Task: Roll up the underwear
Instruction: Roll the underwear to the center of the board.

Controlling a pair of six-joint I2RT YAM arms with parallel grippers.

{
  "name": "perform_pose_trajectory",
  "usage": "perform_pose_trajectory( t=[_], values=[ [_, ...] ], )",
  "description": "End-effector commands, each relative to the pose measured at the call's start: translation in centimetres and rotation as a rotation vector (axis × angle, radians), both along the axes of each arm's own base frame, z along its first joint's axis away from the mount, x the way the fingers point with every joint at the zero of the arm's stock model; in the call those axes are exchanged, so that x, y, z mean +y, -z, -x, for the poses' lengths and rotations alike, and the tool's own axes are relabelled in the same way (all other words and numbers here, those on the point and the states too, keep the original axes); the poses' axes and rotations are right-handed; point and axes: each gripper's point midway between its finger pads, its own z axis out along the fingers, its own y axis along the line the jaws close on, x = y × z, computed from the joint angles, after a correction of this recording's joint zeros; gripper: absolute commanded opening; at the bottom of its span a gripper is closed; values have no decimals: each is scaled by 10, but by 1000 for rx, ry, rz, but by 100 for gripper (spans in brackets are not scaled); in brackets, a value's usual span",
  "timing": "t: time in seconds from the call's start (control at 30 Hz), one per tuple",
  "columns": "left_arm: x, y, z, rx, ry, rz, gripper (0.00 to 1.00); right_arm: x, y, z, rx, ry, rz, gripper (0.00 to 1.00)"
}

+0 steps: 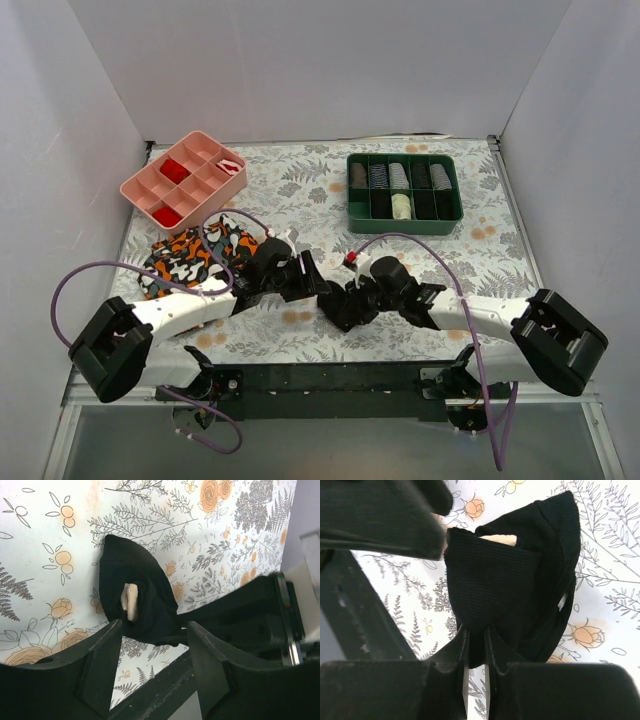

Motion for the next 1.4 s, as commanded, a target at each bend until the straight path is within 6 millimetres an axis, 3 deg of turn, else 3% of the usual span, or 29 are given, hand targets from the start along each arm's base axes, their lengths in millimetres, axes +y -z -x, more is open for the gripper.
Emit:
perform_pose_trajectory(
  t=[0.0,0.37,0.73,0.83,1.03,1.37],
  values=[
    [5,-11,2,-74,3,44,55,1,0,17,164,-53,-108,9],
    [11,8,28,-92,63,121,59,-8,9,4,356,31,-170,10],
    [-6,7,8,-121,-5,173,64,-6,10,3,389,35,-187,10],
    [-11,16,6,-98,-12,155,64,-6,10,3,391,38,-193,10],
    [-5,33,3,-82,-72,120,63,-5,5,5,404,26,-227,10],
    [-3,43,-8,-103,-127,31,55,-2,0,16,467,-25,-277,10]
  ],
)
